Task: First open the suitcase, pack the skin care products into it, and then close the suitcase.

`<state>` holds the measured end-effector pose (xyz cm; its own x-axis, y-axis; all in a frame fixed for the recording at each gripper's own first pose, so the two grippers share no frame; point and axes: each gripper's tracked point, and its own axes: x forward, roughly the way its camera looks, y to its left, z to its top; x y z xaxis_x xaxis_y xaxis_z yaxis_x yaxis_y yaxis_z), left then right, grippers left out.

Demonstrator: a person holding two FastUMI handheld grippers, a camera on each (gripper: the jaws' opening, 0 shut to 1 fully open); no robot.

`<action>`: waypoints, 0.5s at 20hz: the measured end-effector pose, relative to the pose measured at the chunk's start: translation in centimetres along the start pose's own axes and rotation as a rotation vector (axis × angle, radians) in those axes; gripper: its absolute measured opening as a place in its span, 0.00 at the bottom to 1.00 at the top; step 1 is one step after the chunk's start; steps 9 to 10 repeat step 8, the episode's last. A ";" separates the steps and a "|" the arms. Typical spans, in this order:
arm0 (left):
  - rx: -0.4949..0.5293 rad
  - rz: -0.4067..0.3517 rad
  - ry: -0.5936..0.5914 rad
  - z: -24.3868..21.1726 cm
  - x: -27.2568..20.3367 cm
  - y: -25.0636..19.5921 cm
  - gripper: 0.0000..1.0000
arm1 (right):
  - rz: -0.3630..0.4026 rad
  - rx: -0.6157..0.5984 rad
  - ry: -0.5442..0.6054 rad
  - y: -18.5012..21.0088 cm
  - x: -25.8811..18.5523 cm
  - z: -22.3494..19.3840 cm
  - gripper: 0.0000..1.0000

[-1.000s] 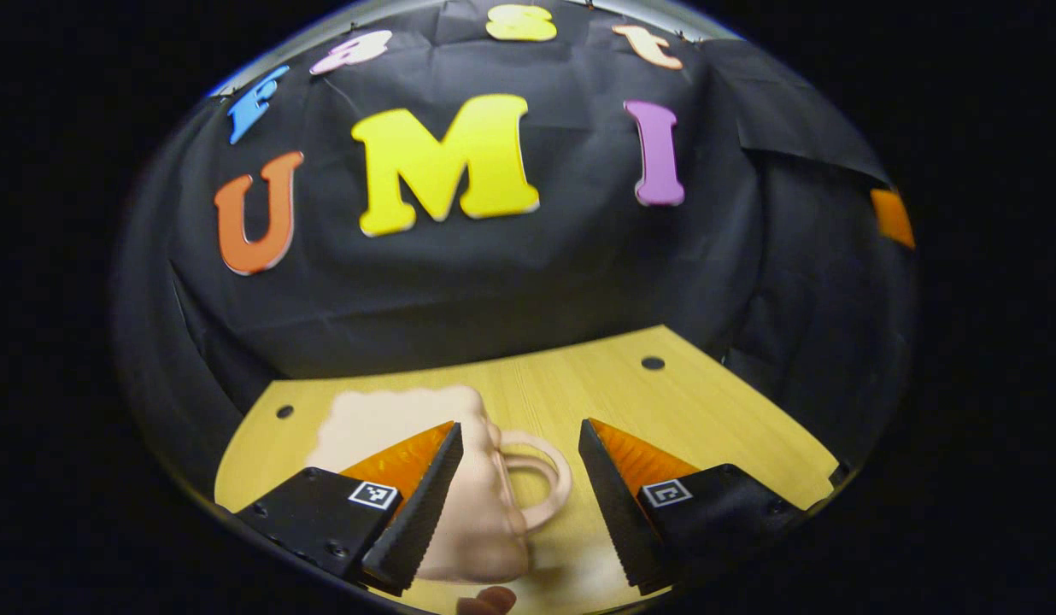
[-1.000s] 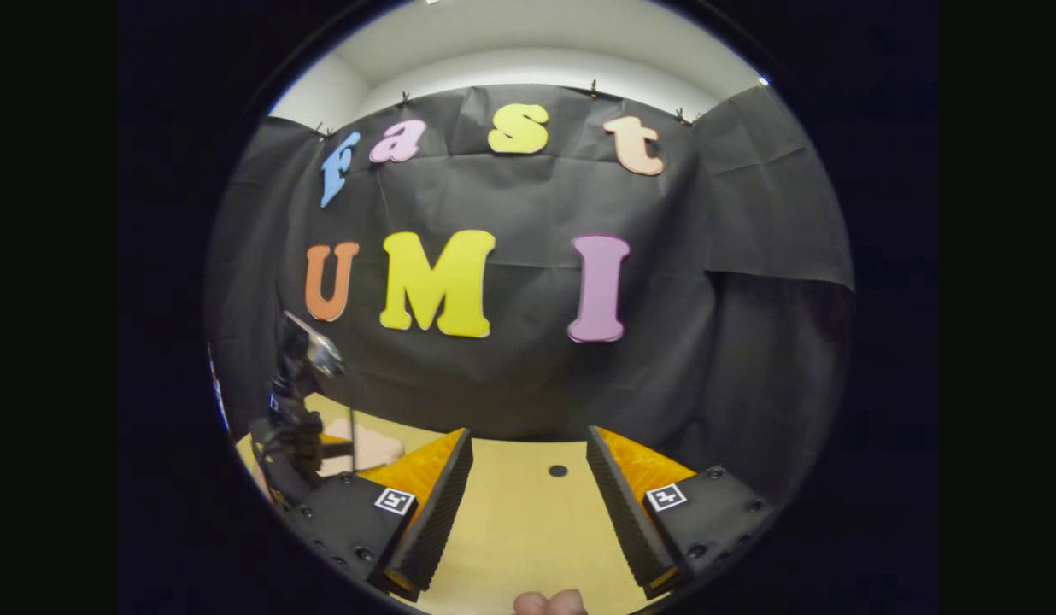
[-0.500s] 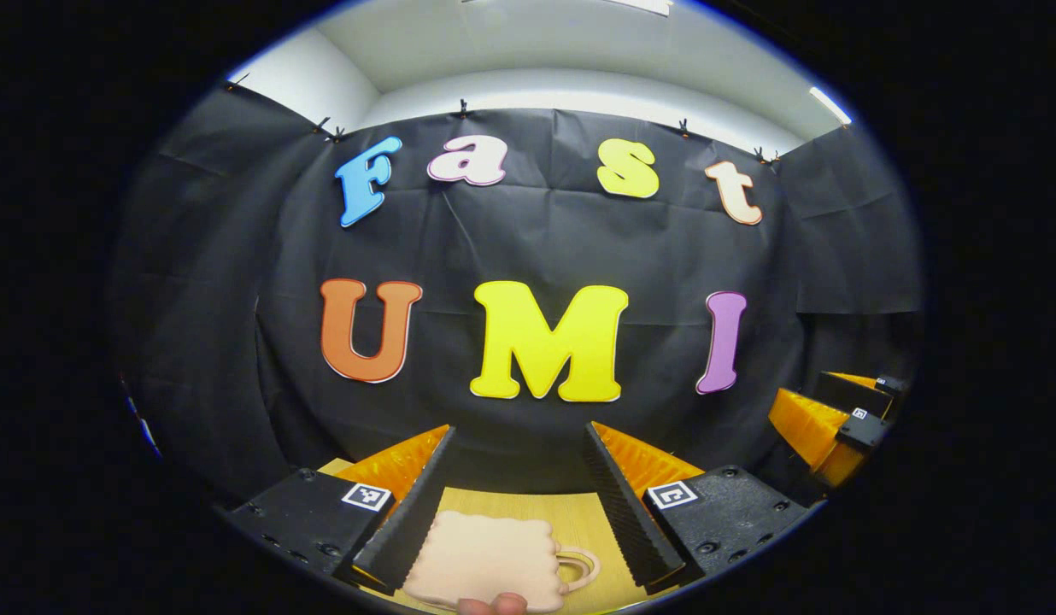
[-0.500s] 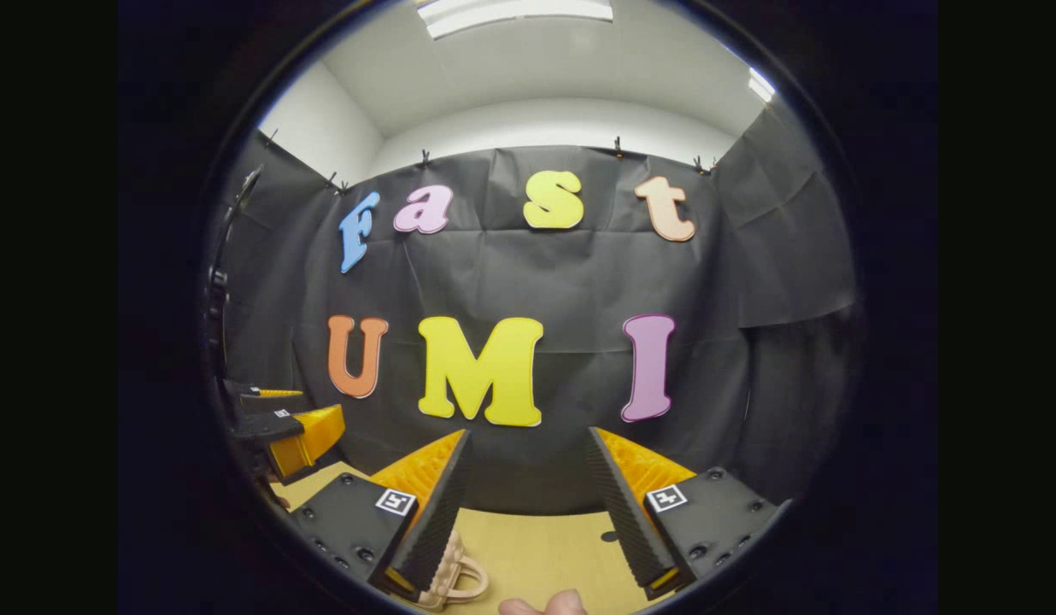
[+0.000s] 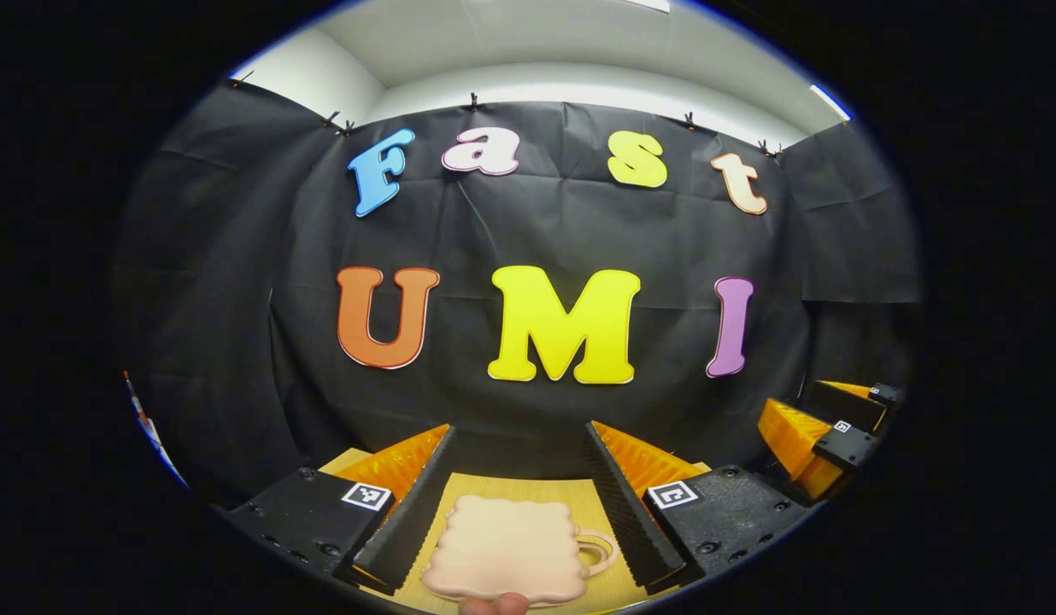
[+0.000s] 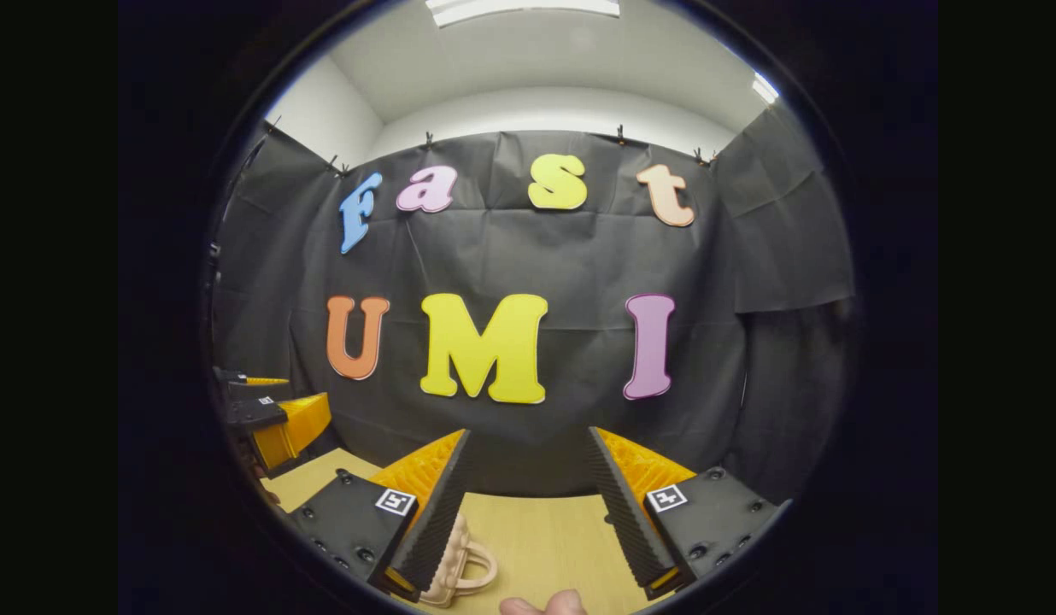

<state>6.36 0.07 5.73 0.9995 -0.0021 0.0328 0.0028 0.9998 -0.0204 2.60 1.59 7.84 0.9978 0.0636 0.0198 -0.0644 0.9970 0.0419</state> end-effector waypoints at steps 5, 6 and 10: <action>-0.005 -0.004 0.012 -0.4 0.3 0.1 0.93 | -0.004 -0.010 0.014 0.1 0.1 -0.7 0.79; -0.008 -0.002 0.014 -0.4 0.3 0.2 0.93 | -0.005 -0.009 0.015 0.1 0.1 -0.8 0.80; -0.012 0.003 0.007 -0.2 0.3 0.4 0.85 | -0.008 -0.011 0.010 0.0 0.2 -0.6 0.79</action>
